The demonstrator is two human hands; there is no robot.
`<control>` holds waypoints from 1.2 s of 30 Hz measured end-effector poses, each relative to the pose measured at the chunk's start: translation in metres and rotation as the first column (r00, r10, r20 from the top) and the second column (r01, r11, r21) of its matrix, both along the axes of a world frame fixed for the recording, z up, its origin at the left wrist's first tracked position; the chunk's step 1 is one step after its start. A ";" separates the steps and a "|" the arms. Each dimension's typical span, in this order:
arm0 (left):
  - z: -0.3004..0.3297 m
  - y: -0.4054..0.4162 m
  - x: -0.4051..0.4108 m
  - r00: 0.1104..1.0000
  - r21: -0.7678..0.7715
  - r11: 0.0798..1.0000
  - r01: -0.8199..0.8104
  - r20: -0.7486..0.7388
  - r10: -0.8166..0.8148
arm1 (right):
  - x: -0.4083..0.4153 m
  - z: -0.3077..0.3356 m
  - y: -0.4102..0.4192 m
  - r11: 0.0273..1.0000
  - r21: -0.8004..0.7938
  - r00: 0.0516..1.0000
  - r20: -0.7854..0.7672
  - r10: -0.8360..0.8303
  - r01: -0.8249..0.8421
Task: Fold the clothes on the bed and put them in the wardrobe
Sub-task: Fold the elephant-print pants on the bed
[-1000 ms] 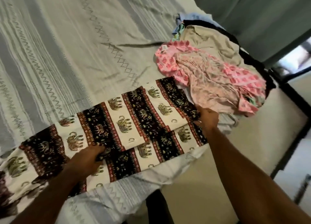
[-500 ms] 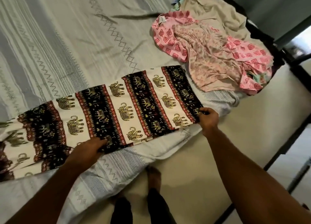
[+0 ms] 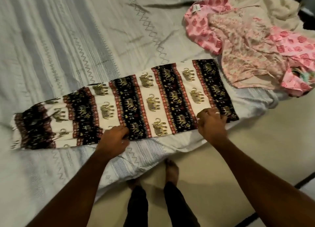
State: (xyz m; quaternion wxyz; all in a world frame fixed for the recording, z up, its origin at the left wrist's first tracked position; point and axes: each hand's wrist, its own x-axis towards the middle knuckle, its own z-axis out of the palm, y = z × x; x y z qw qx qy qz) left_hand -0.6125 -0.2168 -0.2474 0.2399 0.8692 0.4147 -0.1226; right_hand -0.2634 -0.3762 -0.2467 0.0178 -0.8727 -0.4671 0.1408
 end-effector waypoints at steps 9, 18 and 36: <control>0.015 0.037 -0.121 0.899 0.109 0.892 -0.438 0.031 0.437 | -0.163 -0.013 0.079 0.926 0.055 0.921 -0.099 0.376 -0.372; 0.020 0.103 -0.249 0.559 0.097 0.553 -0.828 0.056 0.827 | -0.311 0.001 0.150 0.918 0.119 0.899 -0.188 0.395 -0.378; -0.017 0.217 -0.354 0.527 -0.371 0.517 -0.771 0.083 0.846 | -0.603 -0.020 0.252 0.938 0.118 0.889 -0.300 0.346 -0.326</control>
